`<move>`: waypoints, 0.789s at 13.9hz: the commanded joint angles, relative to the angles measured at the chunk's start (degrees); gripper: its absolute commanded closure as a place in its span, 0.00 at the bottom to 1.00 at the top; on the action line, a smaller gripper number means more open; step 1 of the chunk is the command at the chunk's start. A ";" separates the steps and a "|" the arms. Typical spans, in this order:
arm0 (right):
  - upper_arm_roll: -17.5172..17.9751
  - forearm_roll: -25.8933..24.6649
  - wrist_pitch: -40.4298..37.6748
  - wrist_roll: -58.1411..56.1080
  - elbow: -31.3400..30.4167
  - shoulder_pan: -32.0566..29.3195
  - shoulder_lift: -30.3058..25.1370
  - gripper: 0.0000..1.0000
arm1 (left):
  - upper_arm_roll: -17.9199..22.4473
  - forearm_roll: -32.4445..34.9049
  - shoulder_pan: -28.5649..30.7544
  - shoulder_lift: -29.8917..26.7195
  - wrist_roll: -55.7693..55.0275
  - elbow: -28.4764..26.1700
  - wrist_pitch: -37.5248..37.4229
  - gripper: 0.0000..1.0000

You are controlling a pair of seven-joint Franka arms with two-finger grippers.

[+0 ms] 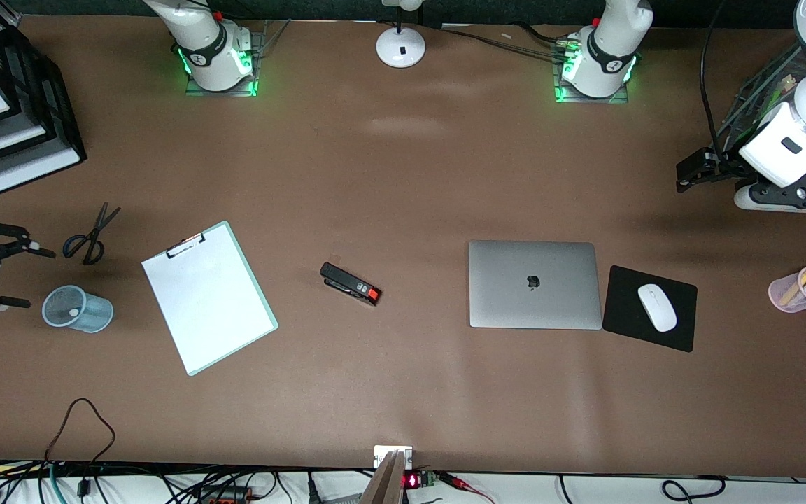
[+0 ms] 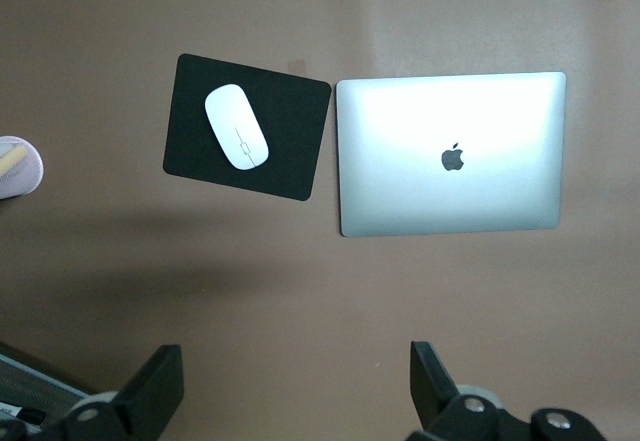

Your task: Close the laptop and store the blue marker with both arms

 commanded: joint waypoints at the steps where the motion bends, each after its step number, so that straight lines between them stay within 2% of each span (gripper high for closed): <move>1: -0.32 -4.42 -0.60 6.71 2.06 3.77 -1.15 0.00 | 0.38 -0.33 -0.21 -0.50 1.26 0.44 -0.96 0.00; 3: -0.49 -7.22 -0.26 11.80 1.01 6.92 -3.00 0.00 | 0.38 -0.33 -0.21 -0.50 1.26 0.44 -1.22 0.00; 5: -0.49 -9.60 0.10 17.86 -2.93 8.25 -5.46 0.00 | 0.38 -0.33 -0.21 -0.50 1.26 0.44 -1.23 0.00; 11: -0.40 -17.86 0.97 42.82 -11.56 14.05 -12.05 0.00 | 0.56 -0.33 -0.12 -0.50 1.26 0.44 -1.66 0.00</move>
